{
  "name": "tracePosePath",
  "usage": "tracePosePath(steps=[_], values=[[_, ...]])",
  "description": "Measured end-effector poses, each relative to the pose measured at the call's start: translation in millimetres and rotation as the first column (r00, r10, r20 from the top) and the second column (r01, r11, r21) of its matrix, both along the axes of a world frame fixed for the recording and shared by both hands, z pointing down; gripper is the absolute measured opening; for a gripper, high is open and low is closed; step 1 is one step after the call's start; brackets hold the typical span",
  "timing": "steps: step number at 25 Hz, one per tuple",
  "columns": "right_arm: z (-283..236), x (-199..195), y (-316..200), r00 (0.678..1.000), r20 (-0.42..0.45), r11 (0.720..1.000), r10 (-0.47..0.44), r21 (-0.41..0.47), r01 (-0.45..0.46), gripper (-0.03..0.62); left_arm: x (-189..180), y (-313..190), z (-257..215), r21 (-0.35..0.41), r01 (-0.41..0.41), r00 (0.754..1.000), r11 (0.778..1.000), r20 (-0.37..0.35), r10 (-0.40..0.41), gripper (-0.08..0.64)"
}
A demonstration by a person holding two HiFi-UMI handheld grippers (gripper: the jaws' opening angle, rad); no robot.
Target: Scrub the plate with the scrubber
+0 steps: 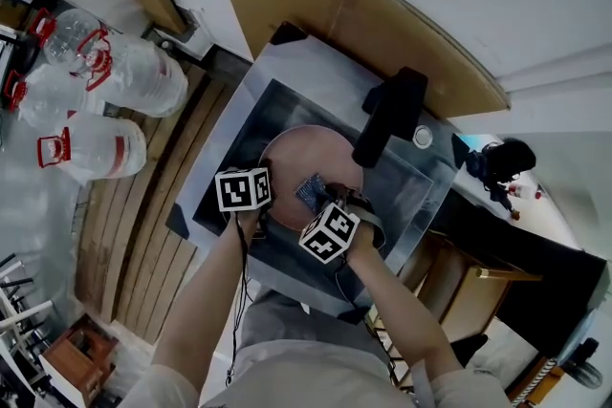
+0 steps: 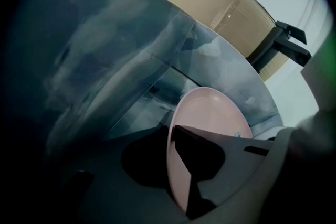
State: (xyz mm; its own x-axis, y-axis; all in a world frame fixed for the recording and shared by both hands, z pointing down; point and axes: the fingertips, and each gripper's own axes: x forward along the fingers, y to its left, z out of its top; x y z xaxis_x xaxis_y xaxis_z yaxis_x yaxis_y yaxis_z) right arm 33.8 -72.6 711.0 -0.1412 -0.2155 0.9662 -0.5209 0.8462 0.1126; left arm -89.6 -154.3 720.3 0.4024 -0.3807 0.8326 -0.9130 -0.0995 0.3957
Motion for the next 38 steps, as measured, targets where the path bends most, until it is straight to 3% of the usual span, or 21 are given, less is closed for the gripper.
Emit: tracePosePath(steps=[3, 5, 10, 13, 20, 23, 26, 29, 33, 38], values=[[2, -33, -3, 0.996, -0.024, 0.988, -0.085, 0.129, 0.088, 0.106, 0, 0, 1, -0.028, 0.042, 0.998, 0.999, -0.052, -0.043, 0.052], [3, -49, -13, 0.993, -0.024, 0.973, -0.114, 0.198, 0.117, 0.104, 1, 1, 1, -0.024, 0.024, 0.999, 0.999, -0.034, -0.025, 0.052], [6, -64, -57, 0.992, -0.007, 0.963, -0.125, 0.242, 0.123, 0.104, 1, 1, 0, -0.007, -0.002, 1.0, 1.0, -0.023, 0.002, 0.052], [5, -58, -87, 0.991, -0.018, 0.958, -0.13, 0.254, 0.13, 0.104, 2, 0, 0, -0.007, 0.0, 0.999, 1.0, -0.036, 0.0, 0.052], [3, 3, -122, 0.998, -0.066, 0.945, -0.007, 0.325, 0.028, 0.104, 2, 1, -1, -0.002, -0.013, 0.999, 1.0, -0.03, 0.013, 0.052], [4, 39, -114, 0.991, -0.121, 0.956, 0.05, 0.294, -0.012, 0.104, 3, 2, 0, -0.006, -0.017, 0.999, 1.0, -0.029, 0.017, 0.052], [7, 59, -89, 0.974, -0.226, 0.977, 0.013, 0.211, 0.036, 0.103, 1, 2, 0, -0.005, -0.017, 1.0, 1.0, -0.026, 0.017, 0.052], [6, 66, -58, 0.969, -0.248, 0.995, -0.018, 0.092, 0.042, 0.103, 1, 2, 0, -0.006, -0.004, 1.0, 1.0, -0.024, 0.004, 0.052], [2, 40, -13, 0.977, -0.197, 0.996, -0.082, 0.008, 0.085, 0.103, 2, 1, 0, -0.002, -0.004, 1.0, 1.0, -0.02, 0.004, 0.054], [2, -37, 27, 0.984, -0.017, 0.983, -0.177, 0.038, 0.177, 0.104, 4, -2, 0, 0.004, -0.027, 1.0, 1.0, -0.008, 0.027, 0.061]])
